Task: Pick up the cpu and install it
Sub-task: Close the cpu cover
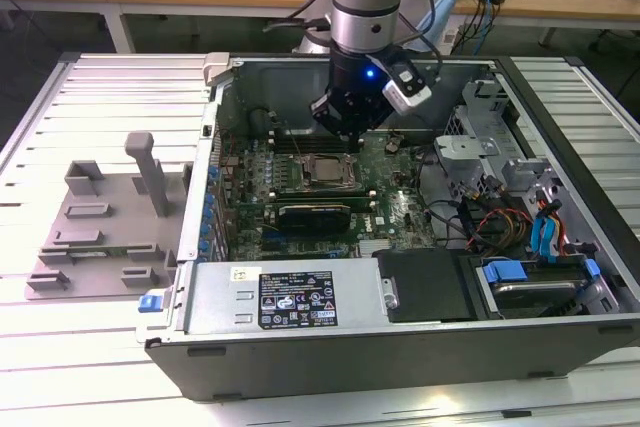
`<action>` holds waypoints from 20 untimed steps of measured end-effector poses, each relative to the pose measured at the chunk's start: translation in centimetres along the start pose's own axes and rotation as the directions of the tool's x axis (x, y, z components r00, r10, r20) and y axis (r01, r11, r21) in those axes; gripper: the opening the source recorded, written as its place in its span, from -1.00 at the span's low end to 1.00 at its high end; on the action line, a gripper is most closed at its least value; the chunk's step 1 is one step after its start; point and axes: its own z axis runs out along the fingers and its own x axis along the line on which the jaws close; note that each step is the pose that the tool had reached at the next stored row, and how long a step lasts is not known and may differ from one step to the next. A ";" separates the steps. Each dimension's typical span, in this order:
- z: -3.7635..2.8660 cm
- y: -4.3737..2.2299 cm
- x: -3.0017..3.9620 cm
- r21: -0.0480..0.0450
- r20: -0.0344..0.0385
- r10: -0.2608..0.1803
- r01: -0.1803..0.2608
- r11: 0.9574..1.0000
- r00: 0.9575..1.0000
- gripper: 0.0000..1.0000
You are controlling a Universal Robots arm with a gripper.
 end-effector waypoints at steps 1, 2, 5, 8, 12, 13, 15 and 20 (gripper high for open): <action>0.04 0.07 0.35 0.000 0.000 0.001 -0.001 1.000 1.000 -0.79; 0.10 0.09 0.46 0.000 0.000 0.004 -0.004 1.000 1.000 -0.79; 0.28 0.09 0.48 0.002 -0.001 0.030 -0.030 1.000 1.000 -0.79; 0.53 0.04 0.54 0.005 -0.002 0.064 -0.064 0.998 0.998 -0.79; 0.57 -0.05 1.34 0.005 -0.001 0.066 -0.066 0.998 0.998 -0.79; 0.56 -0.04 1.66 0.005 -0.001 0.066 -0.066 0.998 0.998 -0.79; 0.55 -0.04 2.39 0.005 -0.001 0.066 -0.066 0.998 0.998 -0.79; 0.72 -0.11 3.20 0.005 -0.001 0.070 -0.070 0.998 0.998 -0.79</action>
